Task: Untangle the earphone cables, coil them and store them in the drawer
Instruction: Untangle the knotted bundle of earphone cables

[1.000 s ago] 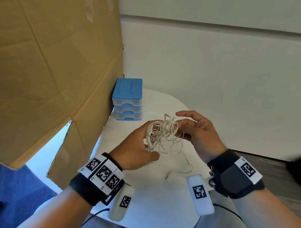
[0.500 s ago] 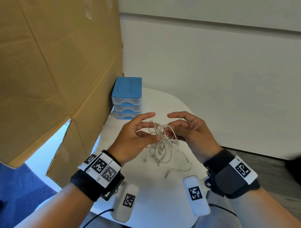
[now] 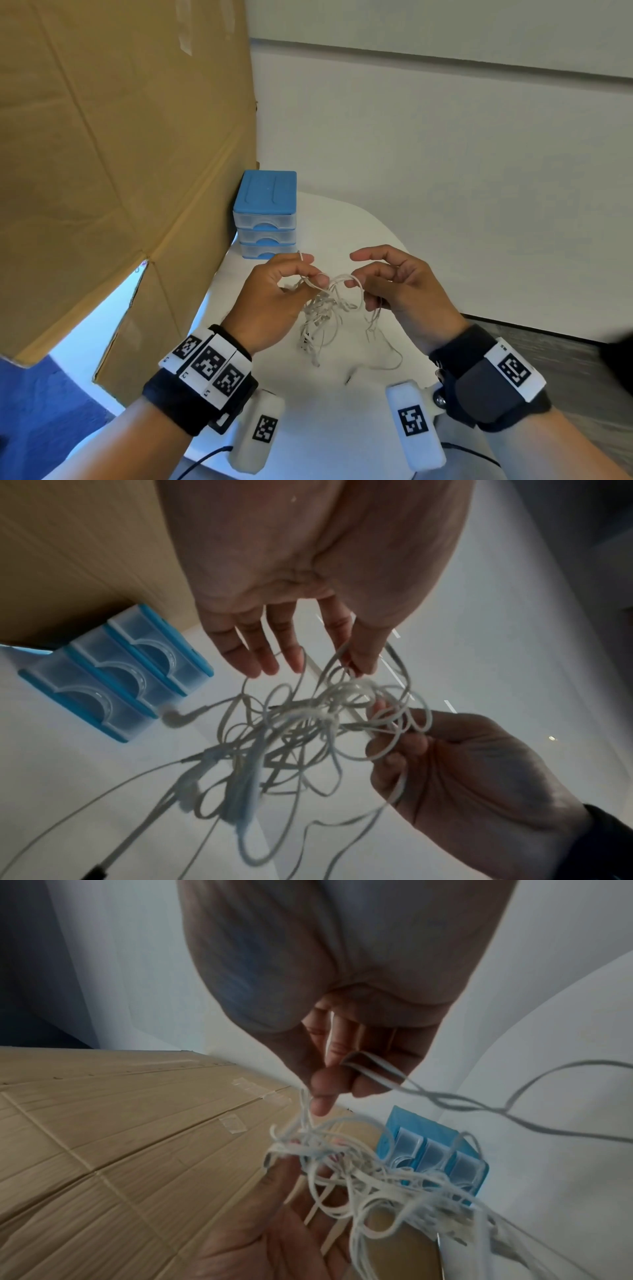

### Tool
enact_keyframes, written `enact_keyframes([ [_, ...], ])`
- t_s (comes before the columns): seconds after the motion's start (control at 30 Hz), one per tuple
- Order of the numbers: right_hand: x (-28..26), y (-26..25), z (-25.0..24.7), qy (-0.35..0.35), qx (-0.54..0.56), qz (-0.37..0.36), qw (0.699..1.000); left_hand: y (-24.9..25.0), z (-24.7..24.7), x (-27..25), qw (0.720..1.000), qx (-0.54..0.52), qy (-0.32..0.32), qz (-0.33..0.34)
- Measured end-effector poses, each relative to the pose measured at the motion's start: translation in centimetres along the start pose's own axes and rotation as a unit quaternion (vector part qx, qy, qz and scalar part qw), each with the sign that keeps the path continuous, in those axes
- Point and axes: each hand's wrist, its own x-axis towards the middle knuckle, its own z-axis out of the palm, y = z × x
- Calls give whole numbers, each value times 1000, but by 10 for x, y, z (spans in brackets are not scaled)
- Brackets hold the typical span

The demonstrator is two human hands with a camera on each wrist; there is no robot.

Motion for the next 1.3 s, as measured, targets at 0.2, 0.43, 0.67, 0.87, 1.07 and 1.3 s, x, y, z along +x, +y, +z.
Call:
enact_keyframes([
  [0.2, -4, -2, -9, -6, 13, -2, 1000, 0, -2, 0, 997, -57, -50, -13],
  [0.43, -3, -1, -13, 3, 21, -10, 1000, 1, -1, -7, 990, -49, -130, -12],
  [0.67, -6, -5, -11, -20, 26, -8, 999, 7, -1, -7, 984, -59, -157, -57],
  [0.87, -7, -4, -10, -33, 13, -3, 999, -3, 9, -11, 993, -20, -111, -33],
  [1.07, -8, -5, -8, -35, -15, -2, 999, -2, 5, -6, 999, 14, -38, -32],
  [1.3, -6, -6, -1, -28, -65, -17, 997, 2, 4, -6, 1000, -8, -1, -25],
])
